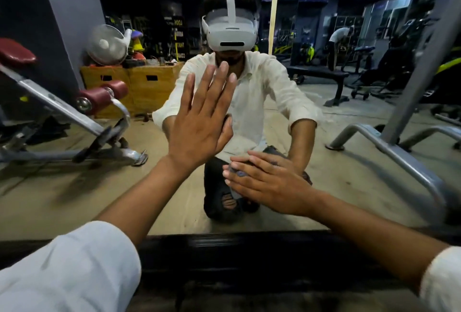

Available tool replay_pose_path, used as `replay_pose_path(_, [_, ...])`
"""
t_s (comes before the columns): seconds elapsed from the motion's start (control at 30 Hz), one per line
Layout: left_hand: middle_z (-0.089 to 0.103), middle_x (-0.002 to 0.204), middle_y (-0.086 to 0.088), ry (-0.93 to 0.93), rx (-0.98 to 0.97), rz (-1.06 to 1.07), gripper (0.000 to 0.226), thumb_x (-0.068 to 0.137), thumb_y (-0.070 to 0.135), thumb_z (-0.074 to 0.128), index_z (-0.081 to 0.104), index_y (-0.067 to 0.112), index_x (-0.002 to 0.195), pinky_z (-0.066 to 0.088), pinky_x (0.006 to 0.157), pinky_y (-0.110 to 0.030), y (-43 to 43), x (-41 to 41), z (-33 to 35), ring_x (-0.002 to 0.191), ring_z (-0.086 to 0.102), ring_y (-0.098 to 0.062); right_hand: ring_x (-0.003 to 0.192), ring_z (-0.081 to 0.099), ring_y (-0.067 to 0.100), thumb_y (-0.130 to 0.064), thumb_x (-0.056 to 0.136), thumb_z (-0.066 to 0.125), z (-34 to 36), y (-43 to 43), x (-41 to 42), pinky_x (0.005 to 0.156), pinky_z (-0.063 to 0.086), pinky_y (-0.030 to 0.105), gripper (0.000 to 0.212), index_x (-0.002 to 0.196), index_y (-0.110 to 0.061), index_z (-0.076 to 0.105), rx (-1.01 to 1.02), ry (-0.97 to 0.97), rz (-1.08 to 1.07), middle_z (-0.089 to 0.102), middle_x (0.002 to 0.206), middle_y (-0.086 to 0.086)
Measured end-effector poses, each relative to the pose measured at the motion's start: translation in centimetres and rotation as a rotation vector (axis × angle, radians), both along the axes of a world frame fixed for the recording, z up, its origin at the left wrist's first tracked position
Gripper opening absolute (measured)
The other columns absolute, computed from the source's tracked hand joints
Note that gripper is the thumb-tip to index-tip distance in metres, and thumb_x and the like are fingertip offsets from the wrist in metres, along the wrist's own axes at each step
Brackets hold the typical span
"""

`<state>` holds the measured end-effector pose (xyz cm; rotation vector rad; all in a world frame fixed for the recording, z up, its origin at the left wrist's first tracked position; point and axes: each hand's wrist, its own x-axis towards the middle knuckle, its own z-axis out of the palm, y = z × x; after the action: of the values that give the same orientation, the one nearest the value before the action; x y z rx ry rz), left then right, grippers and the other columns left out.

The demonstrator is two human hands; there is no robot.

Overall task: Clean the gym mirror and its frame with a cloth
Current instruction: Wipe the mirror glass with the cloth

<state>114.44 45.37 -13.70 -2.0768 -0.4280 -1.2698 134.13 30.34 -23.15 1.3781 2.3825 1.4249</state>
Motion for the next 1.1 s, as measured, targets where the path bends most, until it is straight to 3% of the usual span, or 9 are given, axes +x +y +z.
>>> replay_pose_path(0.2, [0.017,0.175,-0.02,-0.003,0.02,-0.051,0.071,0.107,0.03,0.046,0.022,0.003,0.168,0.01,0.133,-0.058,0.1,-0.3,0.2,0.163,0.015,-0.038,0.162,0.013,0.035,-0.023,0.11,0.036,4.4,-0.3,-1.0,0.128,0.018,0.06,0.058,0.166,-0.01,0.026,0.27,0.286,-0.127,0.019,0.174,0.011])
replay_pose_path(0.4, [0.014,0.176,-0.019,-0.028,0.05,-0.073,0.073,0.105,0.028,0.05,0.021,0.003,0.167,0.011,0.132,-0.058,0.3,-0.2,0.3,0.164,0.014,-0.037,0.163,0.005,0.029,-0.022,0.112,0.043,3.9,-0.3,-1.3,0.13,0.007,0.056,0.062,0.168,-0.016,0.018,0.045,-0.012,-0.057,0.011,0.176,0.003])
replay_pose_path(0.6, [0.028,0.173,-0.018,-0.024,0.011,-0.115,0.082,0.086,0.023,0.062,0.038,0.004,0.163,0.021,0.13,-0.058,0.2,-0.5,0.6,0.161,0.025,-0.035,0.162,0.011,0.031,-0.013,0.102,0.062,14.2,-1.7,-0.2,0.129,0.018,0.057,0.069,0.164,-0.009,0.031,0.427,0.477,-0.12,0.022,0.174,0.009])
replay_pose_path(0.7, [0.047,0.159,-0.016,-0.055,0.075,-0.112,0.065,0.083,0.023,0.067,0.055,0.008,0.146,0.03,0.122,-0.055,-0.6,-0.2,4.5,0.147,0.043,-0.037,0.163,0.006,0.029,-0.02,0.108,0.049,18.3,-2.9,1.4,0.131,0.014,0.054,0.063,0.166,-0.013,0.026,0.287,0.205,-0.08,0.016,0.175,0.006])
replay_pose_path(0.77, [0.043,0.164,-0.018,-0.079,0.108,-0.114,0.058,0.09,0.026,0.063,0.057,0.006,0.144,0.03,0.123,-0.059,-1.6,0.8,9.3,0.151,0.039,-0.038,0.163,0.002,0.027,-0.028,0.111,0.045,22.3,-3.8,3.6,0.132,0.008,0.053,0.064,0.168,-0.017,0.019,0.386,0.173,-0.128,0.01,0.176,0.005])
replay_pose_path(0.87, [0.025,0.174,-0.016,-0.084,0.12,-0.083,0.066,0.101,0.036,0.051,0.044,0.005,0.158,0.017,0.131,-0.058,-3.3,3.3,16.0,0.162,0.021,-0.034,0.163,-0.003,0.024,-0.034,0.111,0.043,28.2,-5.2,6.4,0.132,0.001,0.052,0.065,0.168,-0.021,0.016,0.698,0.471,-0.258,0.008,0.177,0.002])
replay_pose_path(0.93, [0.017,0.176,-0.017,-0.038,0.129,-0.039,0.073,0.104,0.041,0.047,0.031,0.006,0.166,0.016,0.13,-0.061,-4.1,5.5,17.6,0.164,0.014,-0.033,0.163,-0.004,0.022,-0.033,0.111,0.041,29.1,-5.1,6.9,0.132,-0.001,0.049,0.063,0.168,-0.02,0.018,0.759,0.548,-0.237,0.01,0.177,0.002])
replay_pose_path(1.0, [0.01,0.177,-0.016,-0.024,0.129,-0.017,0.077,0.106,0.044,0.046,0.021,0.006,0.168,0.014,0.129,-0.064,-4.3,7.2,17.3,0.165,0.009,-0.032,0.164,0.0,0.025,-0.026,0.111,0.047,27.3,-4.1,6.6,0.133,0.001,0.048,0.063,0.167,-0.016,0.021,0.694,0.476,-0.13,0.013,0.176,0.006])
replay_pose_path(1.1, [0.008,0.178,-0.016,-0.063,0.13,-0.011,0.077,0.108,0.043,0.046,0.017,0.005,0.169,0.014,0.129,-0.065,-4.1,7.8,16.2,0.165,0.007,-0.031,0.163,0.009,0.03,-0.017,0.108,0.054,23.9,-4.0,7.5,0.131,0.015,0.053,0.063,0.165,-0.011,0.029,0.407,0.182,0.013,0.02,0.174,0.008])
